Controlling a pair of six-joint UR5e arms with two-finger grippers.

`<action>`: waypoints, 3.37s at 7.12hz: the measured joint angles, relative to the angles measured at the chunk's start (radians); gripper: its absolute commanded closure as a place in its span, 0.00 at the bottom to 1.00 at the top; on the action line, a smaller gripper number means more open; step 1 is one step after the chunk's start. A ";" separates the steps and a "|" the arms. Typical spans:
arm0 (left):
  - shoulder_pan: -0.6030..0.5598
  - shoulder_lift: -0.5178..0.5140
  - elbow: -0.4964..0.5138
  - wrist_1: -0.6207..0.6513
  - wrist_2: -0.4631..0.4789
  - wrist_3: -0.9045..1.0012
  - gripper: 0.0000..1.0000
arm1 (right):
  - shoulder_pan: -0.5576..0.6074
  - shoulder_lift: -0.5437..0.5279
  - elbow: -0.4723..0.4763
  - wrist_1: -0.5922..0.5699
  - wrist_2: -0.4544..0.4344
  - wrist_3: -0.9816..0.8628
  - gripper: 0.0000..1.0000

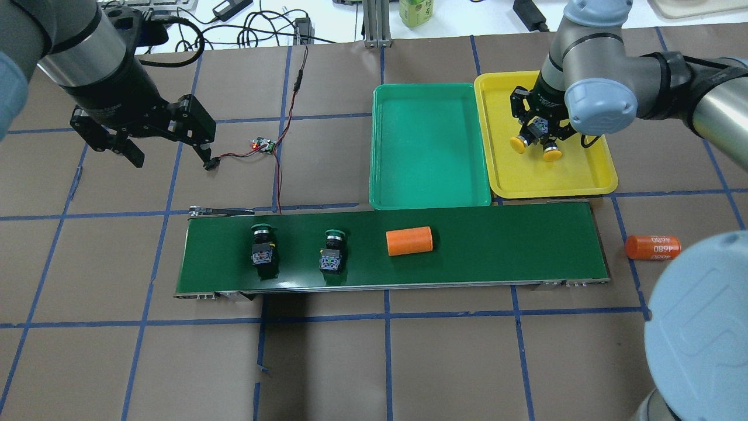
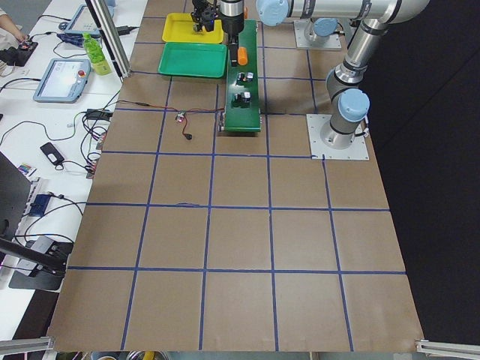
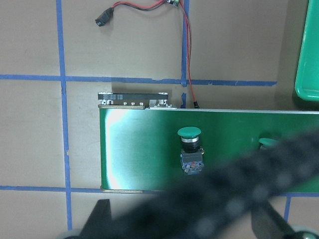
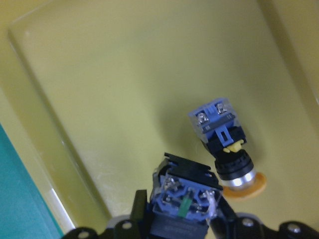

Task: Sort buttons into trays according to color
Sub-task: 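Lower yellow button into yellow tray and open right gripper while left gripper withdraws, then raise right gripper and move it over the green-capped buttons on the belt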

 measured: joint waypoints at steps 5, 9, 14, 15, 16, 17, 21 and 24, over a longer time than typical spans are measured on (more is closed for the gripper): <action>0.002 -0.009 0.026 0.033 0.002 0.018 0.00 | 0.003 -0.085 0.001 0.145 0.008 -0.154 0.00; 0.002 -0.013 0.031 0.036 0.001 0.018 0.00 | 0.027 -0.362 -0.002 0.480 0.011 -0.275 0.00; 0.002 -0.012 0.032 0.043 0.001 0.018 0.00 | 0.118 -0.456 0.024 0.524 0.009 -0.285 0.00; 0.002 -0.012 0.032 0.044 0.001 0.018 0.00 | 0.122 -0.446 0.028 0.520 0.011 -0.284 0.00; 0.002 -0.011 0.032 0.045 0.001 0.018 0.00 | 0.111 -0.443 0.029 0.519 0.011 -0.283 0.00; 0.002 -0.011 0.031 0.046 0.001 0.018 0.00 | 0.097 -0.445 0.033 0.523 0.011 -0.285 0.00; 0.002 -0.007 0.030 0.048 0.001 0.018 0.00 | 0.087 -0.465 0.055 0.531 0.060 -0.283 0.00; 0.002 -0.004 0.021 0.048 0.000 0.016 0.00 | 0.088 -0.485 0.057 0.536 0.076 -0.286 0.00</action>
